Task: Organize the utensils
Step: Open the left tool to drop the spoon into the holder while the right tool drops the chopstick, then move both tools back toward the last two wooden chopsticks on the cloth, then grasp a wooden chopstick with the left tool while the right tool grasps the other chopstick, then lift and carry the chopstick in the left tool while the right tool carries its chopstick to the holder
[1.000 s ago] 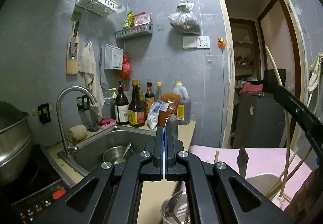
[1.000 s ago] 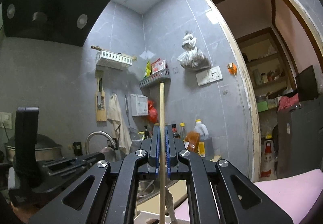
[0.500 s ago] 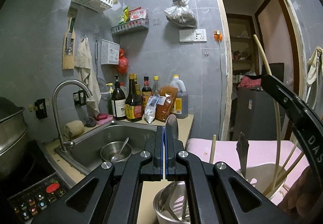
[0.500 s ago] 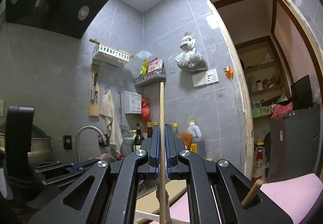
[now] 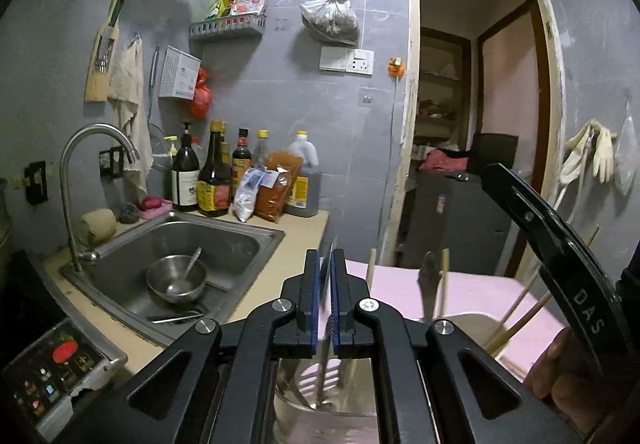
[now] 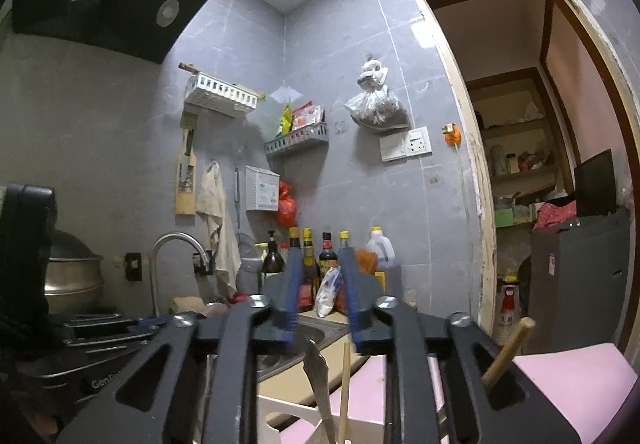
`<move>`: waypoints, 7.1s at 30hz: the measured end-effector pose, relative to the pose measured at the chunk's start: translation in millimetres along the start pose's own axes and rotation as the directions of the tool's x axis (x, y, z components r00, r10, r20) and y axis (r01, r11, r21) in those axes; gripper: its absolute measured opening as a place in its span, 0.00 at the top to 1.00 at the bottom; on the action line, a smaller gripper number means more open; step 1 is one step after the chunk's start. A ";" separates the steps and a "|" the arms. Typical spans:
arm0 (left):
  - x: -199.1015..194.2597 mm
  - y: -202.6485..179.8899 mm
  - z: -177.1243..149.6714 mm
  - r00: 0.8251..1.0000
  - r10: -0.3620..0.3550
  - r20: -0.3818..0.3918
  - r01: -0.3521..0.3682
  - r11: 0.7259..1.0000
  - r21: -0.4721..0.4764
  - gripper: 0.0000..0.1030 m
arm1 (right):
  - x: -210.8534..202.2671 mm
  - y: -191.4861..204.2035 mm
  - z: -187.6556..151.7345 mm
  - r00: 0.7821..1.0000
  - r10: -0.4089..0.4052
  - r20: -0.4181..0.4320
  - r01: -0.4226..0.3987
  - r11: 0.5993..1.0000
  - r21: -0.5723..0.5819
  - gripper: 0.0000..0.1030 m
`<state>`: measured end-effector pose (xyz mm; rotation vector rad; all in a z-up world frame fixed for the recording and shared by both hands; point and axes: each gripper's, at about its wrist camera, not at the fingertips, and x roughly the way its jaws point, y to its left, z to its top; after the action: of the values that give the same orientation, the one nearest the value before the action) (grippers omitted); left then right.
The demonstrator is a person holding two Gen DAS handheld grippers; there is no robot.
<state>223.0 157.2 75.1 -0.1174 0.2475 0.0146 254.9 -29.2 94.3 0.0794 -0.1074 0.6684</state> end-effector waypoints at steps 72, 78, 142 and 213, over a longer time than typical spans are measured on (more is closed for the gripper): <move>7.7 -188.7 -113.0 0.866 -0.204 -0.457 0.240 0.971 0.022 0.05 | -173.3 -149.5 -65.0 0.669 -0.150 -0.728 0.115 0.989 -0.098 0.57; 11.4 -187.4 -119.1 0.848 -0.187 -0.495 0.233 0.972 0.031 0.05 | -163.0 -141.0 -82.6 0.587 -0.084 -0.805 0.045 0.996 -0.071 0.68; 39.1 -228.6 -80.1 0.792 -0.381 -0.477 0.416 0.909 -0.035 0.98 | -157.6 -197.7 -33.9 0.695 -0.088 -0.714 0.307 0.934 0.183 0.95; 10.9 10.7 -8.2 0.988 -0.134 0.080 0.142 0.984 -0.112 0.96 | -3.1 -0.3 -11.3 0.996 -0.093 0.007 0.093 0.995 -0.024 0.94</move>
<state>231.2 166.9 63.3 -0.2503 0.1661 -0.1044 253.5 -30.1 82.7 0.0627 -0.1166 0.5740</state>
